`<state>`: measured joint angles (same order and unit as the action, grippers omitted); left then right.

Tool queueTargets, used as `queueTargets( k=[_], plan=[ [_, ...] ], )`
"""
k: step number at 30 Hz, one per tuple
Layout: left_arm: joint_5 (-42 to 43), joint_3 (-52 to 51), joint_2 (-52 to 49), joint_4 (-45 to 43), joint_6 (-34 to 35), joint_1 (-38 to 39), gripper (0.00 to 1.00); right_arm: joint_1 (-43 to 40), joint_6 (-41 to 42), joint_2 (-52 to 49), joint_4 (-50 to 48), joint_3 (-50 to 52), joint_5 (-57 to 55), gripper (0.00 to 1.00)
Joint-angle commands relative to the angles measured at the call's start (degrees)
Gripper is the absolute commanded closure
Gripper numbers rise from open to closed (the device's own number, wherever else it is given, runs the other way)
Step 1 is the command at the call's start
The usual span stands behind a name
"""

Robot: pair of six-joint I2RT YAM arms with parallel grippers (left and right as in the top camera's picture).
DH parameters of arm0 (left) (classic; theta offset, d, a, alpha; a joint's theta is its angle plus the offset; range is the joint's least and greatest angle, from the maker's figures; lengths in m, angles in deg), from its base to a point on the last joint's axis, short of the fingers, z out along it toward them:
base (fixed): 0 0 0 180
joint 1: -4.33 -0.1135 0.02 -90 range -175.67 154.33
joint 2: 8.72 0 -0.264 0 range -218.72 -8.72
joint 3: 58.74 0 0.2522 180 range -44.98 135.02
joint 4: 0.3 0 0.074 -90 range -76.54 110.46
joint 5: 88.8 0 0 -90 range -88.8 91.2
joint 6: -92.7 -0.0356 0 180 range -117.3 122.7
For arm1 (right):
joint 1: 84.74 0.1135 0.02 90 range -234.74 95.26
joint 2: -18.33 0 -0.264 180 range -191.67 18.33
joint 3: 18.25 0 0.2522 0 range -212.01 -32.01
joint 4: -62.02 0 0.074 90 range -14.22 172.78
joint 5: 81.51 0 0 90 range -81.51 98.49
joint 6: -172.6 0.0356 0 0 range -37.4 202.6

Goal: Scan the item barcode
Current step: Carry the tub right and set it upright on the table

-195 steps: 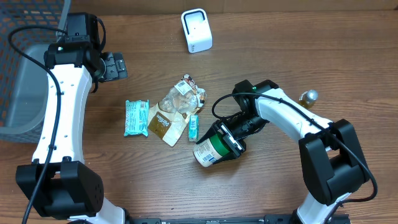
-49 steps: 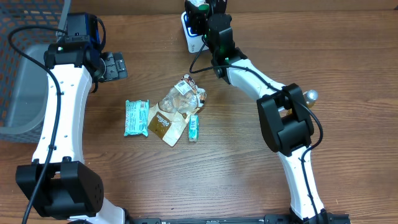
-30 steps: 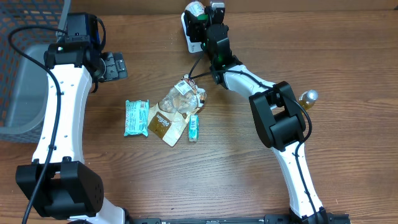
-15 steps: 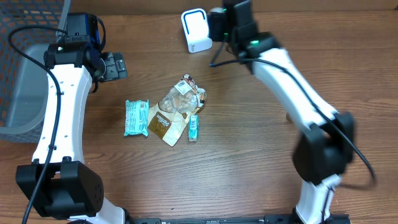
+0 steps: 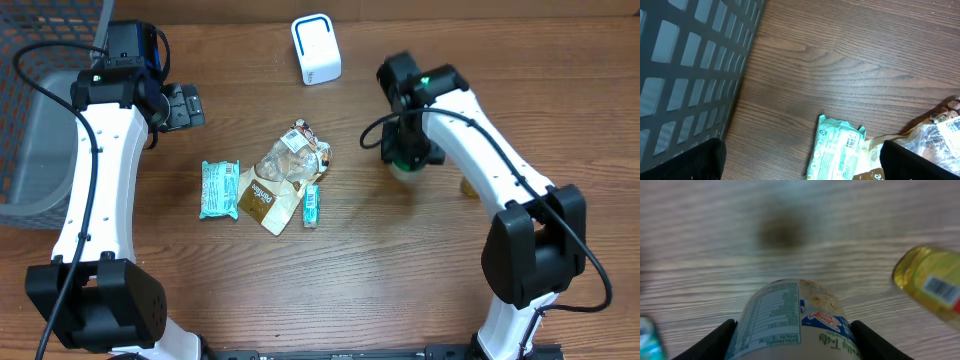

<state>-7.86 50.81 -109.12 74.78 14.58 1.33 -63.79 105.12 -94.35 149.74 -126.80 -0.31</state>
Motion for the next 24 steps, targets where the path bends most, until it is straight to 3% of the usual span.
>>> queueTargets(
  k=[1, 12, 20, 24],
  plan=[
    [-0.35, 1.01, 0.42, -0.04, -0.09, 0.02, 0.01, -1.01, 1.51, 0.48, -1.2, 3.39, -0.17, 0.46],
    [-0.35, 1.01, 0.42, -0.04, -0.09, 0.02, 0.01, -4.46, 1.49, 0.48, -8.37, 16.09, -0.13, 0.36],
    [-0.35, 1.01, 0.42, -0.04, -0.09, 0.02, 0.0, -4.74, 1.49, 0.48, -8.33, 17.94, 0.83, 0.29],
    [-0.35, 1.01, 0.42, -0.04, -0.09, 0.02, 0.0, -4.74, 1.49, 0.48, -8.39, 17.94, 1.33, 0.1]
  ],
)
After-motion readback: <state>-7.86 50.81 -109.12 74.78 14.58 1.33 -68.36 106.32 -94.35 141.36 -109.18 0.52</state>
